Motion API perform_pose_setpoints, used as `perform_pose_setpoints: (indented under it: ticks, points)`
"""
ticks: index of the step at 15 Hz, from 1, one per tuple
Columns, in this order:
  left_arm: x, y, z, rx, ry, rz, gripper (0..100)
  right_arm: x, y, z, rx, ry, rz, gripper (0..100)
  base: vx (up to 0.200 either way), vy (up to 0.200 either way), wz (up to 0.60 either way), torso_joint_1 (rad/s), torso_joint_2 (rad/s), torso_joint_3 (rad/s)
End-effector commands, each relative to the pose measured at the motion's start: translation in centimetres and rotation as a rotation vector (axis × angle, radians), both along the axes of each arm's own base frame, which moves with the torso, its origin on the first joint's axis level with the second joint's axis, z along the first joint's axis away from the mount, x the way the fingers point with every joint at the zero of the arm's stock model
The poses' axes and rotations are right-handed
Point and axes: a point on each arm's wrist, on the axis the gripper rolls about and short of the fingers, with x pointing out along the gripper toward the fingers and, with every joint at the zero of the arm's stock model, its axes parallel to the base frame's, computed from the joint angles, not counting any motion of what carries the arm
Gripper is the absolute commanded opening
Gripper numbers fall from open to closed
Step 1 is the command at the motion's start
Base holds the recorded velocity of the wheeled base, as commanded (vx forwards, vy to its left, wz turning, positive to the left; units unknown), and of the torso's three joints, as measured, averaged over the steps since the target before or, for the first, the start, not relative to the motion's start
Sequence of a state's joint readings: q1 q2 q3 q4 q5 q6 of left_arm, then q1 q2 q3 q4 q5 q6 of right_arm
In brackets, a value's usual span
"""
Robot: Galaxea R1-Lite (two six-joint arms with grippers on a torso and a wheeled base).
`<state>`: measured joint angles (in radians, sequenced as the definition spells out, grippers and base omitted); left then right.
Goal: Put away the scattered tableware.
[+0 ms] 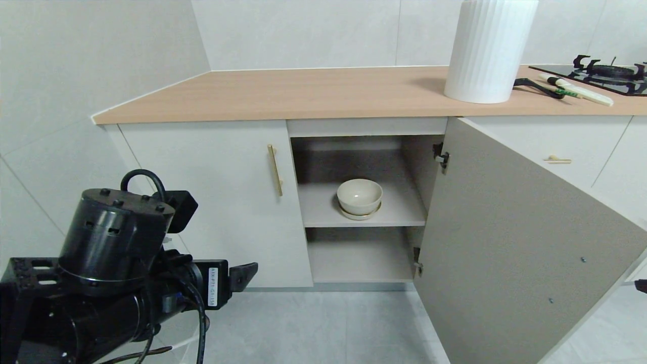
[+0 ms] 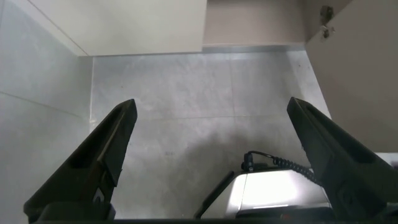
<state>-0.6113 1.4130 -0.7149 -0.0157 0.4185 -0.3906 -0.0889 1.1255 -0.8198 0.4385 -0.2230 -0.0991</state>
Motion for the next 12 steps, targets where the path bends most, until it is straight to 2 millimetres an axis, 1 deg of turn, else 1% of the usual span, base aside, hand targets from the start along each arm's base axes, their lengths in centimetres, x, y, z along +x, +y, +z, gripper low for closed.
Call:
perform_pose_setpoints:
  ticks: [1, 3, 4, 6, 8, 9, 10, 12]
  points:
    - [0.0, 0.0, 0.0, 0.000, 0.000, 0.000, 100, 1.5, -0.1, -1.1, 0.026, 0.026, -0.001, 100, 0.000, 0.000, 0.00, 0.000, 0.00, 0.000]
    - [0.0, 0.0, 0.0, 0.001, 0.001, 0.000, 100, 2.6, -0.1, -1.8, 0.045, 0.015, -0.016, 100, 0.000, 0.000, 0.00, 0.000, 0.00, 0.000]
    - [0.0, 0.0, 0.0, 0.000, 0.000, 0.000, 100, 3.5, -0.2, -2.4, 0.052, 0.006, -0.020, 100, 0.000, 0.000, 0.00, 0.000, 0.00, 0.000]
    - [0.0, 0.0, 0.0, 0.000, 0.000, 0.001, 100, 4.0, -0.2, -2.8, 0.054, -0.004, -0.023, 100, 0.000, 0.000, 0.00, 0.000, 0.00, 0.000]
    - [0.0, 0.0, 0.1, -0.002, -0.002, 0.001, 100, 4.5, 0.8, -3.0, 0.106, -0.018, -0.014, 100, 0.000, 0.000, 0.00, 0.000, 0.00, 0.000]
    - [-0.1, 0.0, 0.1, -0.003, -0.004, 0.000, 100, 4.5, 0.9, -3.0, 0.109, -0.019, -0.012, 100, 0.000, 0.000, 0.00, 0.000, 0.00, 0.000]
    - [-0.1, 0.0, 0.1, -0.003, -0.004, 0.000, 100, 4.5, 1.9, -3.0, 0.134, -0.024, 0.021, 100, 0.000, 0.000, 0.00, 0.000, 0.00, 0.000]
    - [-0.1, 0.1, 0.1, -0.003, -0.004, 0.001, 100, 4.5, 2.9, -3.1, 0.164, -0.026, 0.049, 100, 0.000, 0.000, 0.00, 0.000, 0.00, 0.000]
